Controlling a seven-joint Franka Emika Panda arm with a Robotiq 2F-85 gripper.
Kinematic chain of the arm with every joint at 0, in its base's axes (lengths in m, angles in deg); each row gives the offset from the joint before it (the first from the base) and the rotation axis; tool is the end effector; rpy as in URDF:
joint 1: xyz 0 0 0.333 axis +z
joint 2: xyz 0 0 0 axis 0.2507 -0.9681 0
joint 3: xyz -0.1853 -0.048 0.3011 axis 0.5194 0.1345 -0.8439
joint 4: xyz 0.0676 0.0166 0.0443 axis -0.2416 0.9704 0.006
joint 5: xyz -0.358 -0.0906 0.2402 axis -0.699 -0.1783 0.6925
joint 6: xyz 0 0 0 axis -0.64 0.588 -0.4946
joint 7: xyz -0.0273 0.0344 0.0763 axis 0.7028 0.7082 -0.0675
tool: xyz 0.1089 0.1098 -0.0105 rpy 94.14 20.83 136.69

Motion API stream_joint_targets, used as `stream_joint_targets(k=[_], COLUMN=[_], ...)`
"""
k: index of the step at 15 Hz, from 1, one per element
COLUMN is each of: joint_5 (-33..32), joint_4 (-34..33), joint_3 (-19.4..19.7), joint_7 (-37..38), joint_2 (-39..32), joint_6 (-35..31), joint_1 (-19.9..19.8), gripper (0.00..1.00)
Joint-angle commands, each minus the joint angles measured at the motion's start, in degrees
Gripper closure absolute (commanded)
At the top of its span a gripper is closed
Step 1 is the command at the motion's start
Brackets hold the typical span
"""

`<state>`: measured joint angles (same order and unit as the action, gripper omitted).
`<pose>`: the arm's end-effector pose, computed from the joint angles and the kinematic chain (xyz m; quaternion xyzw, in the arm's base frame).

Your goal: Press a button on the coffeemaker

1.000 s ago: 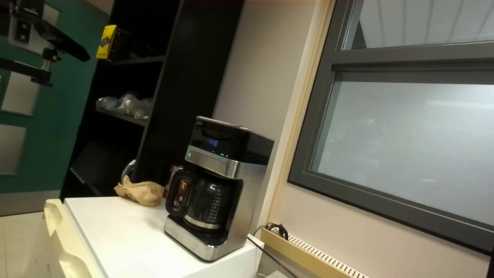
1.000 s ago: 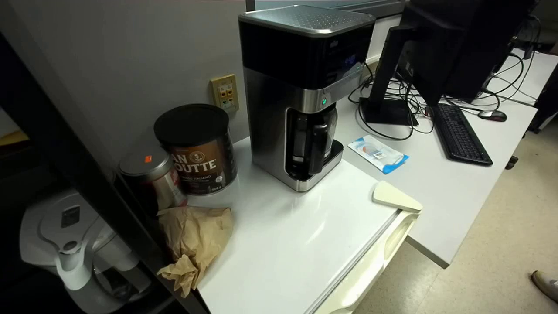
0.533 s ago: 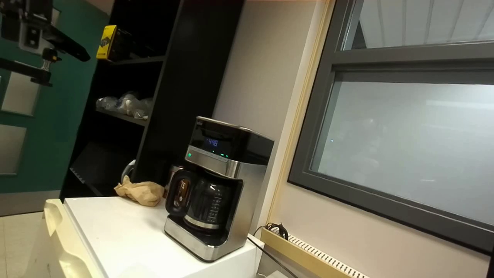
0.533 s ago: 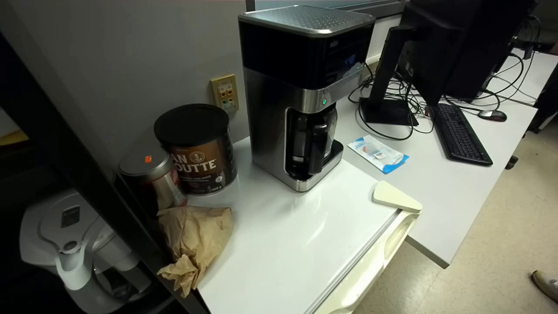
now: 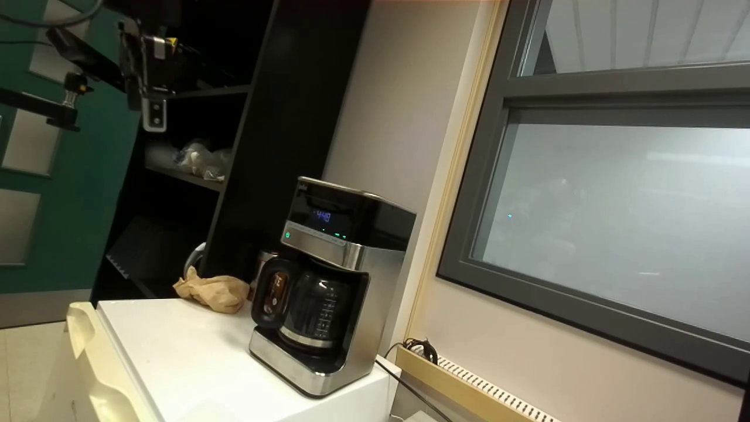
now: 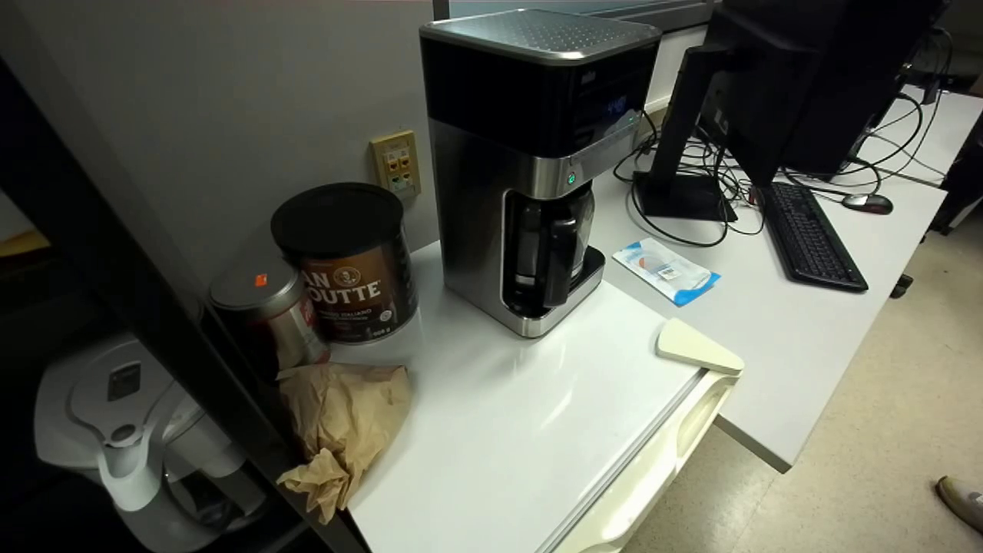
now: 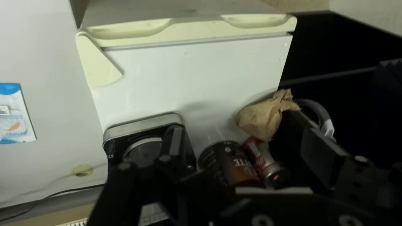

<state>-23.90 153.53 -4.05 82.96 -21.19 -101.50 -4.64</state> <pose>0.5250 0.1246 0.3814 -0.9768 0.0325 -0.1672 0.1300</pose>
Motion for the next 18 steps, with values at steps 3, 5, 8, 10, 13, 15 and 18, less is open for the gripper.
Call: stream_joint_targets(k=[3,5,8,10,13,15,18], joint_5=[15.7,22.9,33.0,38.6,45.2,49.5,55.7], joint_4=[-5.3,-6.7,-9.5,-11.5,-14.3,-16.1,-18.7], joint_3=[2.7,2.8,2.4,2.1,2.1,2.1,2.1], joint_7=[-5.6,-9.2,-14.6,-17.7,-21.8,-24.5,-28.2], joint_2=[-9.0,-11.0,-13.9,-15.5,-17.7,-19.2,-21.7], joint_6=[-15.0,-19.2,-23.7,-25.4,-26.4,-26.4,-25.5], joint_1=[1.0,1.1,0.4,-0.3,-1.6,-2.9,-5.2], gripper=[0.51,0.68,0.9,1.0,1.0,1.0,1.0])
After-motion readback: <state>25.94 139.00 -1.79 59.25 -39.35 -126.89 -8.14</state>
